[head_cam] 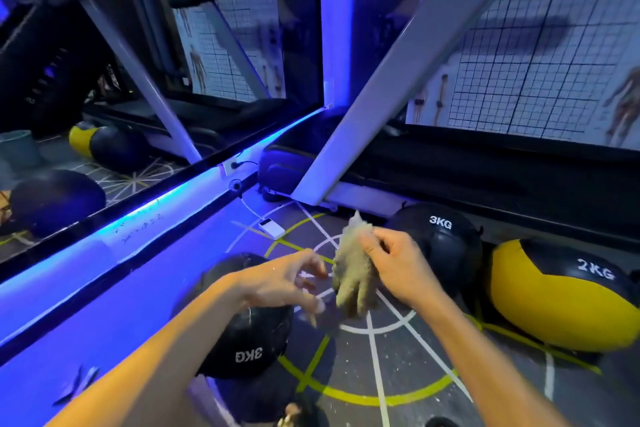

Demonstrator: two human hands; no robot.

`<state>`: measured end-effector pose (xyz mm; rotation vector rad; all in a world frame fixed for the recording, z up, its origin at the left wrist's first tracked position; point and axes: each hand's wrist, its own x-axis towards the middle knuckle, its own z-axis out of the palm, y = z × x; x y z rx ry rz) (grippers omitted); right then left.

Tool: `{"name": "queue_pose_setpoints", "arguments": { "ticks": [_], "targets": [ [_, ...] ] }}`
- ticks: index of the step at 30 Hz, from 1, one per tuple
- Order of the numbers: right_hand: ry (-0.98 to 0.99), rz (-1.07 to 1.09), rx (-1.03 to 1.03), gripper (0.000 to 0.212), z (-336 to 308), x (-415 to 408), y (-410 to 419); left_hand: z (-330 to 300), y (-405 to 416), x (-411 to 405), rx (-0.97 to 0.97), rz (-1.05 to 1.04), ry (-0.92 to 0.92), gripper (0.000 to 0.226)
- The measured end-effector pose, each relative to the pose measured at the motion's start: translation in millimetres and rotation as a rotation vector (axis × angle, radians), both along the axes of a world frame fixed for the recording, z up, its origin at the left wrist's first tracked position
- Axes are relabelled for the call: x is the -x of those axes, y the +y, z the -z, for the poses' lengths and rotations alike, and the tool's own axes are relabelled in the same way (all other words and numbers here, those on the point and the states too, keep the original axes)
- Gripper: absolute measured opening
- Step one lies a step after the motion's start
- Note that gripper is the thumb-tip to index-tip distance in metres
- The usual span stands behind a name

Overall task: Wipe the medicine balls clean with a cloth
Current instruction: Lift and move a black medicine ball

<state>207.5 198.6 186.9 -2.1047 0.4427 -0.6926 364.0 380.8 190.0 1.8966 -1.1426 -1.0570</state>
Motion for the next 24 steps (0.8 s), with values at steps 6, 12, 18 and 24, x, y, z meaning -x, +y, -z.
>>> {"name": "queue_pose_setpoints", "arguments": {
  "ticks": [6,12,18,24],
  "targets": [
    [0.173,-0.404,-0.002,0.030,9.4,-10.1,23.6,33.6,9.7,34.6,0.199,0.034,0.311,0.044],
    [0.309,-0.451,-0.351,0.031,17.7,-19.4,23.5,53.7,37.0,25.7,0.239,-0.120,0.434,0.030],
    [0.580,-0.571,-0.857,0.105,43.9,-36.6,36.5,25.9,66.0,-3.2,0.274,-0.252,0.541,0.024],
    [0.446,-0.694,-1.373,0.122,57.8,-46.4,71.9,17.9,96.4,-31.1,0.424,-0.453,0.819,0.046]
  ]
}}
